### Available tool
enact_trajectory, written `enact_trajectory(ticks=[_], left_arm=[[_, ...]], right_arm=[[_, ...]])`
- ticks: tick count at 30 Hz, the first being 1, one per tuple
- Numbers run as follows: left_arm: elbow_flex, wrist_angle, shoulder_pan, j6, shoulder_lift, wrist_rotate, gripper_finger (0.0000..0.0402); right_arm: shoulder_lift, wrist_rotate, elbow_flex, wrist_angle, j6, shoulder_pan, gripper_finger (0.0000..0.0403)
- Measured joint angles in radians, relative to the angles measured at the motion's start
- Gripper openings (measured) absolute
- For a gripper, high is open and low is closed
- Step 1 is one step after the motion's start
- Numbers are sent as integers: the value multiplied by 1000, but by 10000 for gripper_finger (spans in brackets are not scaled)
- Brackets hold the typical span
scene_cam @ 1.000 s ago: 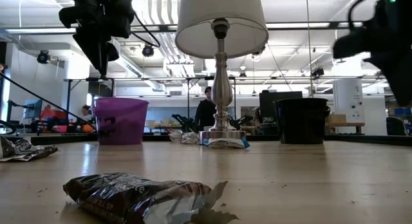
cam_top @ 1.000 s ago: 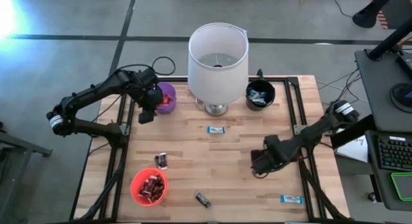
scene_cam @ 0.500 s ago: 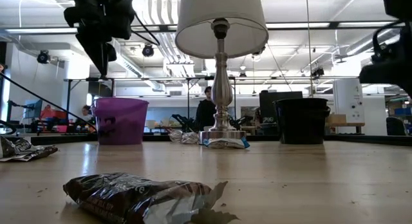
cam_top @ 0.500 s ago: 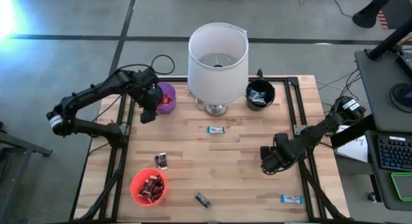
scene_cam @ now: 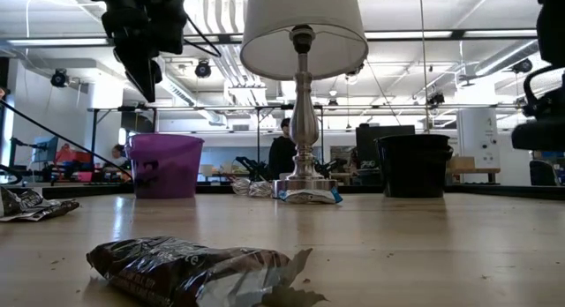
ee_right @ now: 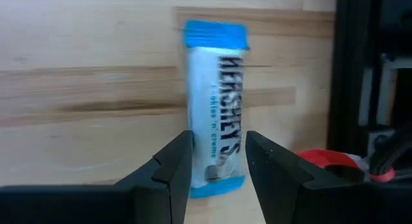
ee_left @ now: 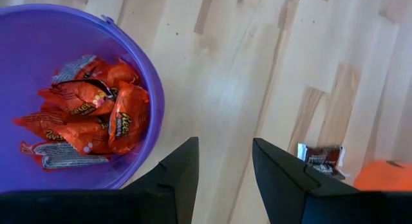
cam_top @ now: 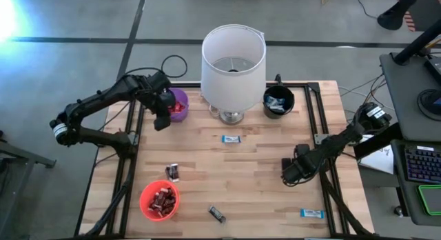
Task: Sort candy
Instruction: Put the white chocolate into the black bin
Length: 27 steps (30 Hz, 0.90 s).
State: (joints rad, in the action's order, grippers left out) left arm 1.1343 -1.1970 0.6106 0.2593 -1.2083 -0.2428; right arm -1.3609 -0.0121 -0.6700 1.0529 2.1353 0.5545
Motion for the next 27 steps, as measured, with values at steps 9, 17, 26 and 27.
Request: enact_trajectory(ticks=[9,17,26,27], left_arm=[[0,30,0,-17,0,0,127],[0,38,0,-18,0,0,127],[0,38,0,-18,0,0,127],[0,38,0,-18,0,0,127]], right_arm=[[3,-19,71,-93,-26,0,130],[2,-14,75,-103,-42,-1,33],[2,-14,44,-77,-42,0,14],[1,-14,33,-65,-42,0,14]])
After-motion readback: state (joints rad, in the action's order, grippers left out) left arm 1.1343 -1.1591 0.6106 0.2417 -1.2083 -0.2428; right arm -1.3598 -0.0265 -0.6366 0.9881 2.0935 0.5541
